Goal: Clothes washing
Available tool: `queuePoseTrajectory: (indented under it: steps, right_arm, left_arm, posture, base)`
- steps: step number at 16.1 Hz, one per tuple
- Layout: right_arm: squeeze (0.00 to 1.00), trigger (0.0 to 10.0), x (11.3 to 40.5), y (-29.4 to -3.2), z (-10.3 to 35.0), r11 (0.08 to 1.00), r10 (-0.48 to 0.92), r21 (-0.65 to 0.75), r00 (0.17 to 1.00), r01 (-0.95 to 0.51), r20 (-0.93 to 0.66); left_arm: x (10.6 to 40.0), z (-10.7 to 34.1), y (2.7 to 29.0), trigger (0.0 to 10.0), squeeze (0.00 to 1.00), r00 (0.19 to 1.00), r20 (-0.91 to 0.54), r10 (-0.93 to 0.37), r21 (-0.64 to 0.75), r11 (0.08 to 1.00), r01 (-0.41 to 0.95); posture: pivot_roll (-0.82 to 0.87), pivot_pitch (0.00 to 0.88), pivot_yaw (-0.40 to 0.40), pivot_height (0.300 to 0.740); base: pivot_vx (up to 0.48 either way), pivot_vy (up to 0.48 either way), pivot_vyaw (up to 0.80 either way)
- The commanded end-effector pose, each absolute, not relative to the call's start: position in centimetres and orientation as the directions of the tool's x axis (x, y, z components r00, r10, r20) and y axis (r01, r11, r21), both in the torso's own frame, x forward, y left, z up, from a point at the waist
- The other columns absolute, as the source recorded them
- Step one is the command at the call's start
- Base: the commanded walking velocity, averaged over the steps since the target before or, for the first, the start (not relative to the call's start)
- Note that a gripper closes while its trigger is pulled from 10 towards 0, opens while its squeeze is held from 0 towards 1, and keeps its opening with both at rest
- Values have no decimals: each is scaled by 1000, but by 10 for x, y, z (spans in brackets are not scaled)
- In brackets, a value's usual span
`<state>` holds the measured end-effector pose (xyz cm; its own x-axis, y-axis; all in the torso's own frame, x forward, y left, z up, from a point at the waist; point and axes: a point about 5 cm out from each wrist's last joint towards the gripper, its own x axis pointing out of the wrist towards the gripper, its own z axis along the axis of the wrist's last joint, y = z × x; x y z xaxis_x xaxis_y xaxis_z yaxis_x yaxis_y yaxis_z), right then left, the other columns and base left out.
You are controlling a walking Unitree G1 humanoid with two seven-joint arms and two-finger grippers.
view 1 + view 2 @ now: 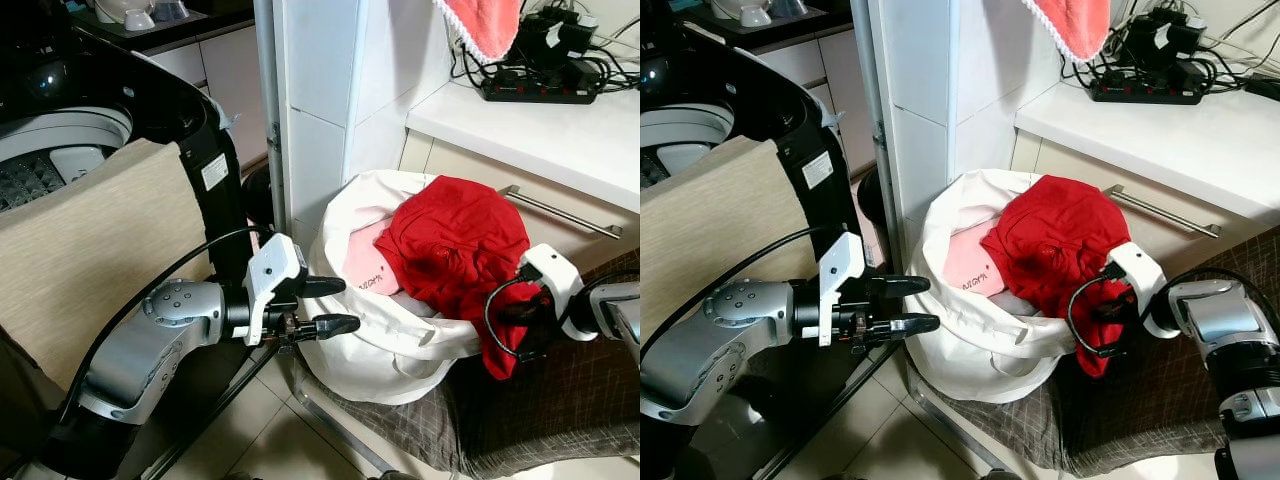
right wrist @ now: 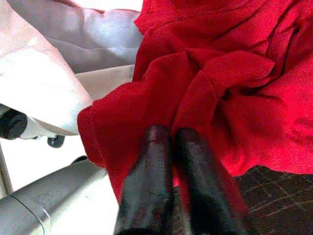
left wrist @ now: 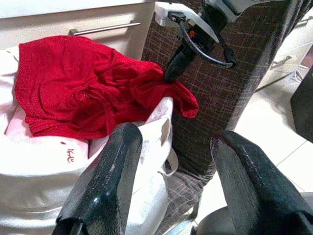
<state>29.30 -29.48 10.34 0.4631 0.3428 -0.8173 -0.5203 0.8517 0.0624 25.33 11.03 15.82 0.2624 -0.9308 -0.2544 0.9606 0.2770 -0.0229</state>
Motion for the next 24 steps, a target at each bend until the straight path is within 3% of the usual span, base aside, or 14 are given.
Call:
queuePoseTrajectory:
  steps: [1, 8, 11, 16, 19, 21, 23, 24]
  right_arm:
    - [0, 0, 291, -296, 104, 853, 361, 82, 467, -516, -807]
    - [0, 0, 289, -293, 105, 858, 420, 153, 501, -490, -756]
    - [0, 0, 301, -283, 136, 838, 543, 286, 657, -465, -522]
    - [0, 0, 302, -259, 204, 691, 687, 400, 719, -602, -105]
    - [0, 0, 301, -229, 244, 585, 726, 417, 678, -695, 111]
    - [0, 0, 298, -209, 283, 437, 754, 412, 576, -799, 317]
    - [0, 0, 292, -198, 304, 342, 762, 386, 493, -857, 420]
    - [0, 0, 289, -194, 310, 308, 768, 376, 462, -874, 444]
  left_arm:
    - [252, 162, 108, 10000, 0, 246, -260, -934, -7, 256, 967]
    - [253, 161, 108, 10000, 0, 255, -263, -930, -3, 265, 964]
    - [261, 169, 109, 10000, 0, 334, -203, -921, 46, 332, 942]
    - [280, 192, 104, 10000, 0, 447, -47, -893, 109, 440, 891]
    - [298, 214, 89, 10000, 0, 537, 124, -835, 104, 549, 829]
    - [308, 230, 71, 10000, 0, 541, 223, -811, 73, 567, 820]
    - [311, 242, 58, 10000, 0, 511, 288, -810, 48, 545, 837]
    - [311, 247, 51, 10000, 310, 485, 309, -818, 26, 517, 855]
  posture:
    - [-168, 0, 10, 740]
    - [-168, 0, 7, 740]
    - [-167, 0, 6, 740]
    - [-172, 0, 14, 740]
    - [-180, 0, 13, 740]
    - [-182, 0, 8, 740]
    - [-184, 0, 7, 740]
    - [-186, 0, 5, 740]
  base:
    - [0, 0, 0]
    - [0, 0, 0]
    - [0, 0, 0]
    - [0, 0, 0]
    - [0, 0, 0]
    - [0, 0, 0]
    - [0, 0, 0]
    - [0, 0, 0]
